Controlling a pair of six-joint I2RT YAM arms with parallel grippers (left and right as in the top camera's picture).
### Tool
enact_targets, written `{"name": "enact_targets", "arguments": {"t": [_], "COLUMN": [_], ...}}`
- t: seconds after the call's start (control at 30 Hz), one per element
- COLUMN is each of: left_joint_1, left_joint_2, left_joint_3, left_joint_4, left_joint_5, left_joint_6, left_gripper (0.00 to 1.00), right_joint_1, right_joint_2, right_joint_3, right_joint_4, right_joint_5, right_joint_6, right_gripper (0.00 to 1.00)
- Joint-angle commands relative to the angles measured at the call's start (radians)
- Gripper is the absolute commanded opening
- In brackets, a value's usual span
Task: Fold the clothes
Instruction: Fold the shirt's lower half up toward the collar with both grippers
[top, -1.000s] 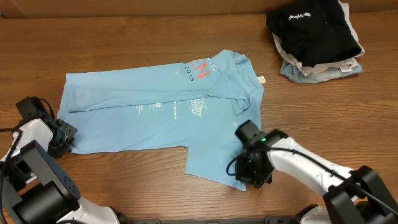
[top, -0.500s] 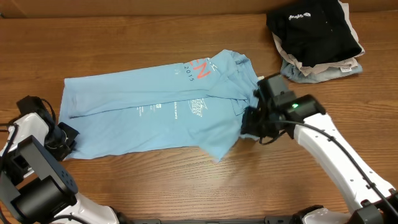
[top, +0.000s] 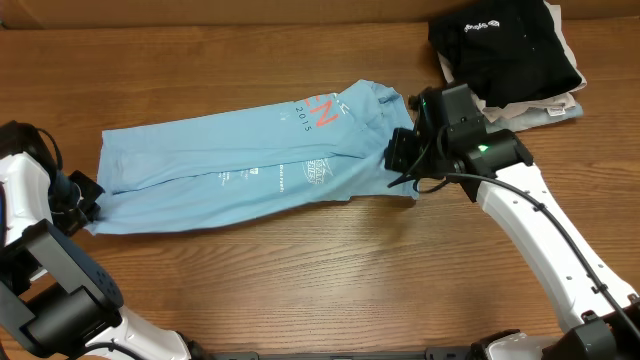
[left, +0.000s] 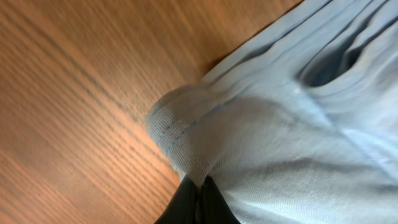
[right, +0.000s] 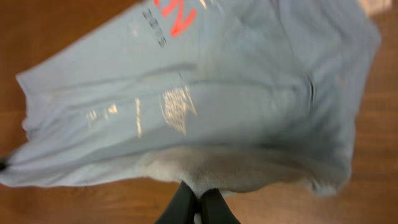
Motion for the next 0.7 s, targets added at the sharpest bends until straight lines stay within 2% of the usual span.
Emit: {"name": "enact_targets", "arguments": {"t": [0.0, 0.3, 0.67], "left_joint_1": [0.010, -0.001, -0.053], "left_joint_2": [0.004, 0.005, 0.011], "left_joint_3": [0.033, 0.032, 0.032], "left_joint_4": [0.019, 0.172, 0.366], "left_joint_5": [0.005, 0.029, 0.030], "left_joint_6": [0.034, 0.033, 0.033], "left_gripper": [0.04, 0.04, 0.05], "right_joint_1": [-0.008, -0.008, -0.008], "right_joint_2": [0.003, 0.079, 0.230], "right_joint_3": [0.043, 0.043, 0.043], "right_joint_4": [0.055, 0.184, 0.364], "right_joint_5": [0.044, 0.142, 0.149], "right_joint_6": [-0.019, -0.050, -0.069], "right_gripper": [0.04, 0.04, 0.04]}}
